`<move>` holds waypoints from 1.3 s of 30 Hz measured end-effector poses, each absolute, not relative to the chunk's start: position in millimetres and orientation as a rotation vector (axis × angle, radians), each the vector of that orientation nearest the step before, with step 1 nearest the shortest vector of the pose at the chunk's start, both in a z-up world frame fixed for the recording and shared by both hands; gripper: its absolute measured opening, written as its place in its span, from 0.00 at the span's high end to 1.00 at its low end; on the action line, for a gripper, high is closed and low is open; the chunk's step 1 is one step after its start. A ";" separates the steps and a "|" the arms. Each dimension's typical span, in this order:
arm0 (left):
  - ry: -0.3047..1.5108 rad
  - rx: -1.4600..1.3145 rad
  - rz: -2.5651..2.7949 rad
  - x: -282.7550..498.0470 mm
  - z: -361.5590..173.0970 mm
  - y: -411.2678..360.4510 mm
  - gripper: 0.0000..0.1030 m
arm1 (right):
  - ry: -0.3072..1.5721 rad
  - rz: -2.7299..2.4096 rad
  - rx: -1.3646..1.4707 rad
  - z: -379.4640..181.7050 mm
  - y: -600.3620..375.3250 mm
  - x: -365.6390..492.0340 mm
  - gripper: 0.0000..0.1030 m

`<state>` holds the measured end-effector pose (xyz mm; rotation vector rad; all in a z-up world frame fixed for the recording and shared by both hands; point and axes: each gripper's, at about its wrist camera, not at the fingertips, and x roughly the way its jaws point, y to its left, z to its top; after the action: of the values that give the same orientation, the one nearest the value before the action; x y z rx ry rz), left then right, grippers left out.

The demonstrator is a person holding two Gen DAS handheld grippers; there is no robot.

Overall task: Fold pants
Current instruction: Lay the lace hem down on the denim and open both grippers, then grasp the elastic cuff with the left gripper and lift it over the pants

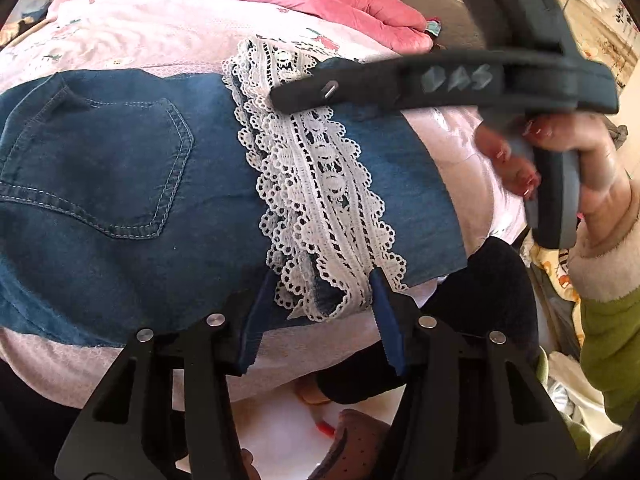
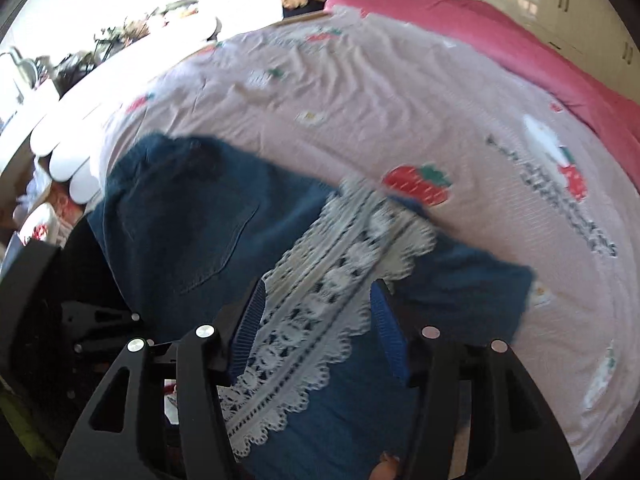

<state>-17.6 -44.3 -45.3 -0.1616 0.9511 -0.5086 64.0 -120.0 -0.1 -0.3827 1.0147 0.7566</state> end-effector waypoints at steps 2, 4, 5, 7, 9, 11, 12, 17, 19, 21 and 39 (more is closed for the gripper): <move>0.950 -0.147 -0.504 -17.5 -46.3 -46.6 0.60 | 1.061 0.728 -0.389 -14.6 -115.3 69.2 0.48; 0.947 -0.141 -0.500 -17.1 -48.8 -51.9 0.61 | 1.079 0.719 -0.345 -23.3 -115.2 75.5 0.46; 0.945 -0.139 -0.500 -17.0 -49.0 -51.6 0.61 | 1.080 0.717 -0.328 -25.5 -115.2 77.9 0.45; 0.941 -0.140 -0.502 -17.1 -49.5 -52.5 0.61 | 1.078 0.705 -0.314 -26.7 -114.2 78.8 0.44; 0.941 -0.133 -0.502 -18.4 -48.4 -56.1 0.61 | 1.064 0.702 -0.323 -23.0 -112.4 75.5 0.41; 0.939 -0.121 -0.501 -21.4 -41.9 -53.6 0.56 | 1.055 0.710 -0.299 -14.9 -115.9 72.3 0.38; 0.929 -0.118 -0.495 -23.2 -37.1 -49.6 0.55 | 1.046 0.713 -0.275 -8.8 -119.7 71.3 0.36; 0.884 -0.110 -0.417 -30.2 -15.4 -26.6 0.47 | 0.962 0.676 -0.258 16.2 -130.3 61.7 0.26; 0.867 -0.115 -0.386 -30.5 -8.1 -17.0 0.44 | 0.931 0.665 -0.266 24.0 -132.0 58.4 0.25; 0.844 -0.117 -0.347 -31.9 2.0 -5.4 0.40 | 0.908 0.645 -0.270 31.0 -132.6 56.2 0.18; 0.750 -0.176 -0.056 -40.7 41.2 78.6 0.09 | 0.812 0.677 -0.326 57.3 -104.3 43.1 0.07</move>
<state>-40.7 78.6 41.2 -0.1757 0.7496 -0.0558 43.1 -104.3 57.3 -0.3261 0.8119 0.6771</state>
